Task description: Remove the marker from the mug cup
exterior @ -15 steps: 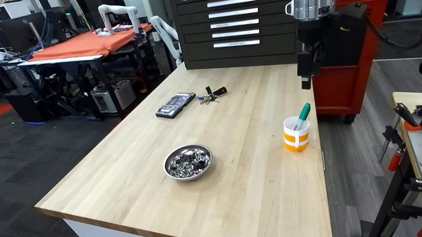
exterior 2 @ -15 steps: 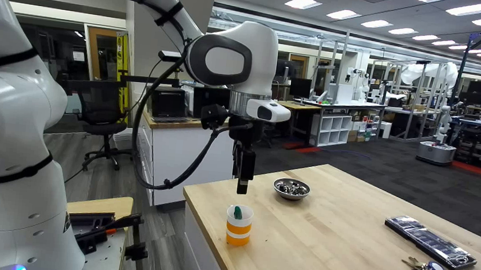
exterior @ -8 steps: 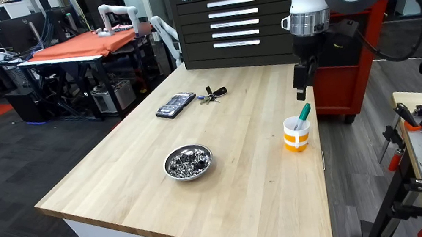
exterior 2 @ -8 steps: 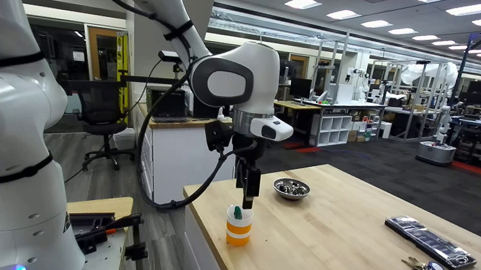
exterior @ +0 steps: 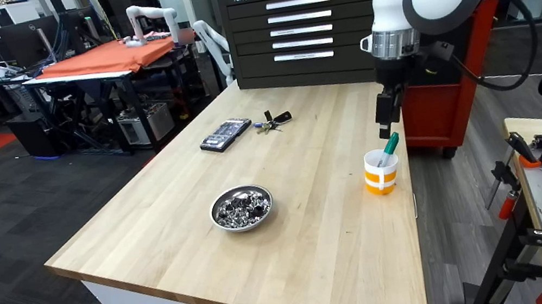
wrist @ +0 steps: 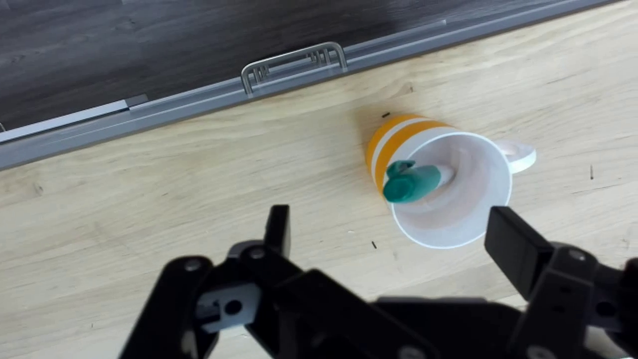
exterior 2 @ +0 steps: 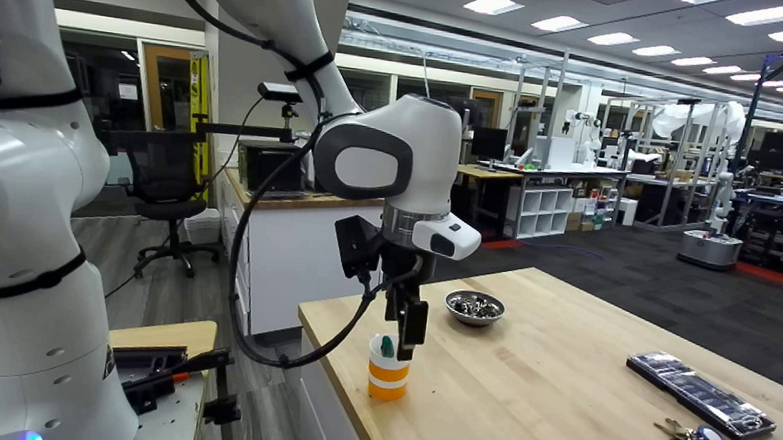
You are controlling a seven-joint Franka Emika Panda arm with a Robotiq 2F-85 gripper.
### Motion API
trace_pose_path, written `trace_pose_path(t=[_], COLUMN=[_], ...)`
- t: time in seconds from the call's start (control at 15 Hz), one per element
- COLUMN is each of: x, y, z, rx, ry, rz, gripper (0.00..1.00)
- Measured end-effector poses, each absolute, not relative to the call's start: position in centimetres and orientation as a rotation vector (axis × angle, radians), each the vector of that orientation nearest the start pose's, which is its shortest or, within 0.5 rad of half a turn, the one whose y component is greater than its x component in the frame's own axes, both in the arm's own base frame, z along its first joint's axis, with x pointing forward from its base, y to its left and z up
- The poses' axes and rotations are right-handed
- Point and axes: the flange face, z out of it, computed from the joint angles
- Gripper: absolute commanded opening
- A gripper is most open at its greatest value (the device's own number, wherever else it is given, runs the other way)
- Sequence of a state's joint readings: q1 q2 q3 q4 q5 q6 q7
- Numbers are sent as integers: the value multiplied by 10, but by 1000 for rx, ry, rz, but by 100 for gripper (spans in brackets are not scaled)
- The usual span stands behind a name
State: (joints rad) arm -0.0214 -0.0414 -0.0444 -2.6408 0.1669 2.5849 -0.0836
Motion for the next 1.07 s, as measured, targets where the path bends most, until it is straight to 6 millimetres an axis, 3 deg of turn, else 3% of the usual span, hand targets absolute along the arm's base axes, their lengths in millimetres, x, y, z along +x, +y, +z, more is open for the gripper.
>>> trace_pose_path(t=[0.4, 0.47, 0.53, 1.07], x=[418, 417, 417, 409], y=[-33, -33, -33, -35], z=[243, 242, 241, 235], rx=[-2987, -2982, -2977, -2937], ry=[144, 136, 130, 77], rz=[43, 44, 45, 45], gripper=[100, 91, 74, 20])
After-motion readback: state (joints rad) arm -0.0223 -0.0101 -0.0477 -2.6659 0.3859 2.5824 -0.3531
